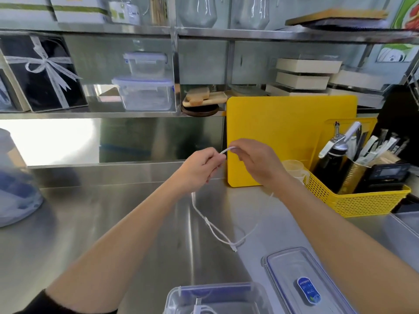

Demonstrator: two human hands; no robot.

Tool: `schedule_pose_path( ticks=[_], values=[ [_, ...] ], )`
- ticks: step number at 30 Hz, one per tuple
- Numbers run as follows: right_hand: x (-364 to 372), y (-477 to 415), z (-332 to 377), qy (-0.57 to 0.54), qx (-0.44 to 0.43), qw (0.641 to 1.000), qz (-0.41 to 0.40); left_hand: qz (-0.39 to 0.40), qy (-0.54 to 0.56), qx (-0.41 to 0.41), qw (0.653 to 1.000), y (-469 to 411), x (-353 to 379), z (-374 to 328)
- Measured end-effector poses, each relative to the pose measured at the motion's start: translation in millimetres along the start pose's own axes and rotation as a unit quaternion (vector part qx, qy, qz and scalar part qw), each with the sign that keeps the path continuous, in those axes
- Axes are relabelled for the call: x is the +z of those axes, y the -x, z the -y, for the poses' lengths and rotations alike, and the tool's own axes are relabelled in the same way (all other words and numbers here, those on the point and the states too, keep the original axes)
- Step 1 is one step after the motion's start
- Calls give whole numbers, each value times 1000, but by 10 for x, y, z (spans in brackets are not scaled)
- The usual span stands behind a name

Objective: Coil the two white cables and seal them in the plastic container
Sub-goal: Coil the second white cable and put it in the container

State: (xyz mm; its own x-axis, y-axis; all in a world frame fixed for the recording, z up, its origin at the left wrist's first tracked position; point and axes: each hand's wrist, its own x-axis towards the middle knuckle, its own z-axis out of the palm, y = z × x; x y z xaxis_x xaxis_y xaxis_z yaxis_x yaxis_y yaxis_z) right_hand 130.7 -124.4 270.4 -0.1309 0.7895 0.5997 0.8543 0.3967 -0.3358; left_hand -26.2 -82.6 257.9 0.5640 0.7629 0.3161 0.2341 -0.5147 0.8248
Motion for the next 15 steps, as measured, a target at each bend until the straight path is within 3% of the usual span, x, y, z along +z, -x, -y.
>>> schedule_pose_path(
  ticks=[6,7,9,11,13,15],
  values=[
    [-224,-61,-319,-115,170,973,-108,-5,57,-78,995,231,-141,299],
    [-226,-56,-378,-80,194,973,-98,-7,58,-83,995,243,-141,325],
    [-199,8,-425,135,215,967,-33,-25,52,-87,995,252,-129,325],
    [-146,91,-317,275,130,952,20,-24,25,-73,997,233,-104,281],
    [-42,109,-126,267,16,962,63,9,2,-53,999,201,-50,190],
    [69,96,-4,207,-31,970,123,14,20,-40,999,169,16,108]
  ],
)
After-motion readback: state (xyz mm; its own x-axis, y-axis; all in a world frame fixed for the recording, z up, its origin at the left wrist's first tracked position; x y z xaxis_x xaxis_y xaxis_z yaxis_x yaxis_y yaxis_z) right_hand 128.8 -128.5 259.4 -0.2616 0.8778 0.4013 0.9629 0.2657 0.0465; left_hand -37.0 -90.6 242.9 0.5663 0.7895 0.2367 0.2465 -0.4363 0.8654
